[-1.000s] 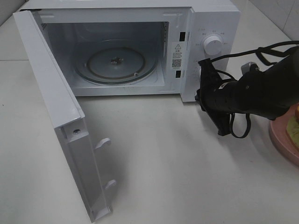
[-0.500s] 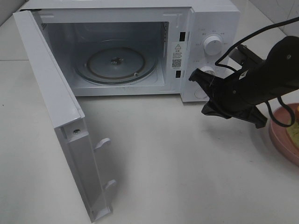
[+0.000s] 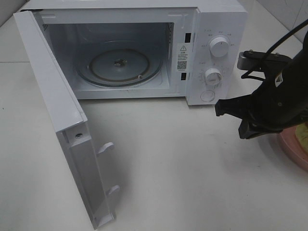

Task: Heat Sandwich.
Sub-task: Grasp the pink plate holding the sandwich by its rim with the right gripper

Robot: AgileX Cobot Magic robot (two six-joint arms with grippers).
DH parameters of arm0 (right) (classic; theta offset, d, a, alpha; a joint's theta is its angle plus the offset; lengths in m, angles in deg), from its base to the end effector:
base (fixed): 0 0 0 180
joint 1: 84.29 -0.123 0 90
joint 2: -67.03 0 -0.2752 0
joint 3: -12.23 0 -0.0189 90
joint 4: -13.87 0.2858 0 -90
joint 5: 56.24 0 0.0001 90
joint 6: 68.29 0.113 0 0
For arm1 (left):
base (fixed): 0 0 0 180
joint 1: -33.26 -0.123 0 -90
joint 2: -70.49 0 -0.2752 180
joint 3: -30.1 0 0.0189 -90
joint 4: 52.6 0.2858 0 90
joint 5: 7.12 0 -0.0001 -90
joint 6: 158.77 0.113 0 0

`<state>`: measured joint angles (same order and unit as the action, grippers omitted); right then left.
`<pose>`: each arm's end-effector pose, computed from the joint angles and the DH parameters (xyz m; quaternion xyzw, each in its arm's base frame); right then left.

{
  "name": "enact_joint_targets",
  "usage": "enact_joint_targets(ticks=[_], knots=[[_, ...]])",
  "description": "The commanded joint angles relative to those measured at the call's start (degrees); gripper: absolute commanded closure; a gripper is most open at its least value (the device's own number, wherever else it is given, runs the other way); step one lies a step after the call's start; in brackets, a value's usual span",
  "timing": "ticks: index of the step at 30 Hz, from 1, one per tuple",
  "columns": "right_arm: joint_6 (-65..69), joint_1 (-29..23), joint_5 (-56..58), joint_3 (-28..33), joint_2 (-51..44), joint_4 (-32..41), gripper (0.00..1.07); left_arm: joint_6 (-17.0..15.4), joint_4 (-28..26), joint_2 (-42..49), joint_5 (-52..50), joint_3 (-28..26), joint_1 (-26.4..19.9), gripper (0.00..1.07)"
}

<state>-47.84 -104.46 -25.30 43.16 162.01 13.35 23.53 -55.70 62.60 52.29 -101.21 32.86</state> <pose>0.2919 0.1067 0.1409 -0.0010 0.9797 0.0668 0.1892 0.0570 -0.0049 0.2845 0.0147 0.8476 -0.0146 0.5303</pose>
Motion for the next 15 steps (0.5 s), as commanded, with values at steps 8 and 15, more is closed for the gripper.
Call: enact_joint_targets(ticks=[8, 15], knots=[[-10.5, 6.1, 9.9, 0.0, -3.6, -0.9, 0.71, -0.1, -0.1, 1.8, -0.1, 0.1, -0.2, 0.03], [-16.2, 10.1, 10.1, 0.0, -3.9, -3.4, 0.26, -0.1, -0.1, 1.8, -0.1, 0.1, -0.2, 0.03]])
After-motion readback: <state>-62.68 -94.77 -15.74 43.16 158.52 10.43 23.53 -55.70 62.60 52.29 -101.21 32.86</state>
